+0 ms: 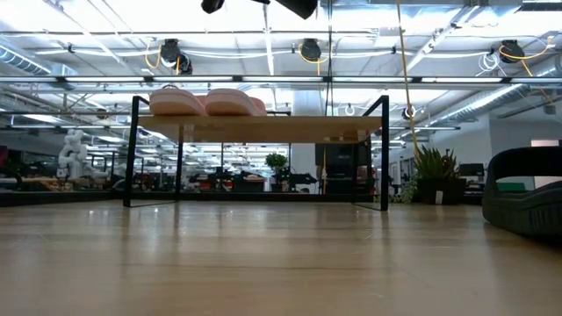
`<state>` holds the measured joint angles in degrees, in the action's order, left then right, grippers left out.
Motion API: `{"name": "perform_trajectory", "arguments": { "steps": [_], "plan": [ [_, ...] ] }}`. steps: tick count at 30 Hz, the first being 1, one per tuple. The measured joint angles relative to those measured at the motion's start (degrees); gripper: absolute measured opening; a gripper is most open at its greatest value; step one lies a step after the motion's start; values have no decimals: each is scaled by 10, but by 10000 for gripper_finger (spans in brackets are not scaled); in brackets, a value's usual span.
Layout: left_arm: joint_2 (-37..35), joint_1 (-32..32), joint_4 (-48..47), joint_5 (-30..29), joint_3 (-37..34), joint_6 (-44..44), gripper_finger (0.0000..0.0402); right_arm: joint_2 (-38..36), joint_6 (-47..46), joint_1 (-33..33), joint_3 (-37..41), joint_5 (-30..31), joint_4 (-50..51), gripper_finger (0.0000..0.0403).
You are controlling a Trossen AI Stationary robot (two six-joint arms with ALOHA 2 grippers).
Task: Pick and place slides into the shelf
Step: Put the left black slides on the shelf
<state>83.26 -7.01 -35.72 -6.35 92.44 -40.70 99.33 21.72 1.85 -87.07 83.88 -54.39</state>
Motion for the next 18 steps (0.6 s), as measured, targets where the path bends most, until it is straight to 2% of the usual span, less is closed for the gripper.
{"name": "perform_trajectory", "arguments": {
  "steps": [18],
  "plan": [
    [1,4,29,1,0,-49,212,0,-18,0,0,0,-2,8]
  ]
}}
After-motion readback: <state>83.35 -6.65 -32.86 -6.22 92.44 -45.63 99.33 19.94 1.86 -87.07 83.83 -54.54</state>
